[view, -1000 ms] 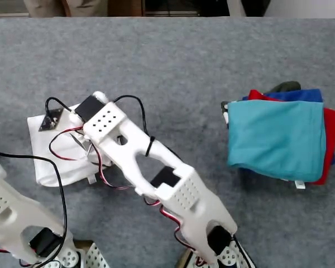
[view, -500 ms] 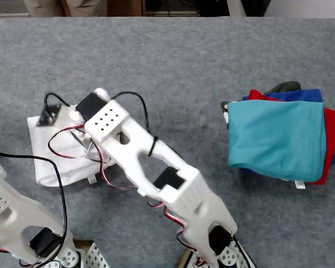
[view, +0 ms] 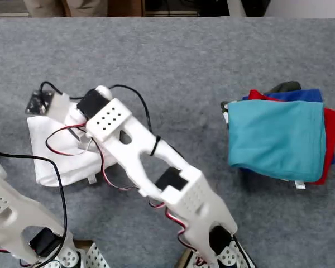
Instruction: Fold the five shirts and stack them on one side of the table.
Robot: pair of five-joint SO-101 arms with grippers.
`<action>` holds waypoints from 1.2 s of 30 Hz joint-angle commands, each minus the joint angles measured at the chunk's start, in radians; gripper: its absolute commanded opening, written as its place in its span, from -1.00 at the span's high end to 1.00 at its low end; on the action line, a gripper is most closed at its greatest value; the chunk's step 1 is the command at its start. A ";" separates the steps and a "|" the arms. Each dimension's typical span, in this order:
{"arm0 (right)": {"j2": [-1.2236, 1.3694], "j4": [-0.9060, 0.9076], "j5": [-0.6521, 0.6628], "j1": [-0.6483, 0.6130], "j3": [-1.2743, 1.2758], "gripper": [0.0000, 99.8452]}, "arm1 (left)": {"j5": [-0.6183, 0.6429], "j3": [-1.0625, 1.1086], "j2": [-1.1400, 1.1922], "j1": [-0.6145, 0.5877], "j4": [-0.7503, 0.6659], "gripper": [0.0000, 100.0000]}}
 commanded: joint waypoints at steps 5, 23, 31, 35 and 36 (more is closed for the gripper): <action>0.047 0.138 0.008 0.038 -0.041 0.99 | 0.008 -0.014 -0.010 0.006 -0.015 0.96; 0.019 0.207 0.006 0.128 -0.263 0.99 | 0.006 -0.008 -0.010 0.009 -0.012 0.96; -0.168 0.187 0.005 0.160 -0.203 0.99 | 0.009 -0.181 -0.090 0.112 0.261 0.96; -0.097 0.180 0.002 0.147 -0.180 0.99 | 0.037 -0.281 -0.128 0.227 0.436 0.96; -0.076 0.186 0.000 0.143 -0.180 0.99 | 0.051 -0.307 -0.137 0.249 0.473 0.96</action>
